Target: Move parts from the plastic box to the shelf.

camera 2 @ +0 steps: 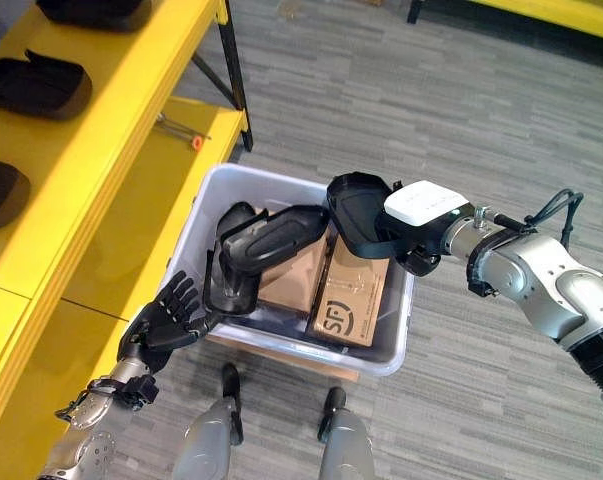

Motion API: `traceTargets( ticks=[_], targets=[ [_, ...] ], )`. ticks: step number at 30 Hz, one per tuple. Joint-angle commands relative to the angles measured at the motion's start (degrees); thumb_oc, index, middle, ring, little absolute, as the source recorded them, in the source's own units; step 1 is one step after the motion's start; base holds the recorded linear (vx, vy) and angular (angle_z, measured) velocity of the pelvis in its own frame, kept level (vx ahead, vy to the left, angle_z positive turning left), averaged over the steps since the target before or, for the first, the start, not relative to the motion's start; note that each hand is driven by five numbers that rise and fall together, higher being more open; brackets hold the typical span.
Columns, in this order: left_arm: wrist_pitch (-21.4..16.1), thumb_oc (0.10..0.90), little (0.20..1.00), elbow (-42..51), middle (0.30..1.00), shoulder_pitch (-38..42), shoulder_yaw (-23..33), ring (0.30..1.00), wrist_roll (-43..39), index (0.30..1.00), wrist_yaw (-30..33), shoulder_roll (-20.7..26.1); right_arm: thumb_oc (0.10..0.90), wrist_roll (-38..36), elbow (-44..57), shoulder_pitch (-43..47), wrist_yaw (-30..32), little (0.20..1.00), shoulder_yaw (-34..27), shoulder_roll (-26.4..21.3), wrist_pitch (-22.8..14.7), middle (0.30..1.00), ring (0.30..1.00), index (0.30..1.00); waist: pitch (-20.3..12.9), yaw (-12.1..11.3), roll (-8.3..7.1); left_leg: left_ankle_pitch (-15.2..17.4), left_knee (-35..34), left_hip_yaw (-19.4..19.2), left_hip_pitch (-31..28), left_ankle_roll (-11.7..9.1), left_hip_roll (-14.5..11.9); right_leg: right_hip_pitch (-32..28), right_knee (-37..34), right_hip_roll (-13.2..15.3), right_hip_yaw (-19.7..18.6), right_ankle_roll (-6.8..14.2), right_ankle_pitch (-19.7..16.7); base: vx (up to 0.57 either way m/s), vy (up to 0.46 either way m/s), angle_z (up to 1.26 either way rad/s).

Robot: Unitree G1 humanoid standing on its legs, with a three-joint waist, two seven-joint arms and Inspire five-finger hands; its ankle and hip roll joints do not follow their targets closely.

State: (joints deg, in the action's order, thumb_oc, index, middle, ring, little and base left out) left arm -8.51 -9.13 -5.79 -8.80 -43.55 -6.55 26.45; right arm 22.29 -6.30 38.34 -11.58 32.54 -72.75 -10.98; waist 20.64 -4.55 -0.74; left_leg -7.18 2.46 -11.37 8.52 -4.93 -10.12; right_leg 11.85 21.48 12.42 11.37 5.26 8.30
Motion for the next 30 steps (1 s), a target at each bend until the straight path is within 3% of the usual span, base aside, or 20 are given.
traceTargets(
  ticks=[1,12,23,30],
  targets=[
    [-2.5,0.9,1.0,1.8,1.0,-1.1,-0.8,1.0,1.3,1.0,-2.3,2.2,0.4,-0.7,2.9,7.3,3.6,0.3,0.9,-2.3,-0.8,0.3,0.3,0.3,-9.1,-0.5,-2.78,2.7,-0.8,-0.2,-5.9,-3.6,-5.6,-4.4,-9.0,4.0,-0.7,5.0,-7.3,0.1,0.003,0.0],
    [-1.9,0.9,1.0,0.2,1.0,-1.2,-0.3,1.0,2.4,1.0,-1.4,0.6,0.4,1.3,4.2,13.4,3.3,0.3,3.9,-1.5,-0.8,0.3,0.3,0.3,-15.0,-0.5,-3.16,3.6,-1.8,-1.3,-10.9,-3.2,-5.1,-8.9,-10.8,3.9,-1.0,5.3,-7.1,0.04,-0.005,-0.02],
    [-2.4,0.9,1.0,-1.6,1.0,0.0,0.4,1.0,2.7,1.0,0.8,-0.4,0.4,-0.4,3.6,23.4,4.0,0.3,9.1,2.9,-0.2,0.3,0.3,0.3,-17.8,-0.2,-2.75,3.2,-2.7,-1.7,-14.6,-3.0,-5.5,-10.7,-8.6,3.3,-1.6,4.8,-4.7,-0.01,-0.024,-0.05],
    [-2.4,0.9,1.0,-2.4,1.0,-0.7,1.2,1.0,2.7,1.0,2.5,-0.8,0.4,-3.1,0.5,29.2,5.9,0.3,11.0,5.9,0.6,0.3,0.3,0.3,-17.4,-1.8,-0.4,-2.7,0.7,2.0,-13.7,-4.0,-9.1,-11.4,-1.1,-0.1,0.0,1.2,1.6,-0.08,-0.147,0.16]
  ],
)
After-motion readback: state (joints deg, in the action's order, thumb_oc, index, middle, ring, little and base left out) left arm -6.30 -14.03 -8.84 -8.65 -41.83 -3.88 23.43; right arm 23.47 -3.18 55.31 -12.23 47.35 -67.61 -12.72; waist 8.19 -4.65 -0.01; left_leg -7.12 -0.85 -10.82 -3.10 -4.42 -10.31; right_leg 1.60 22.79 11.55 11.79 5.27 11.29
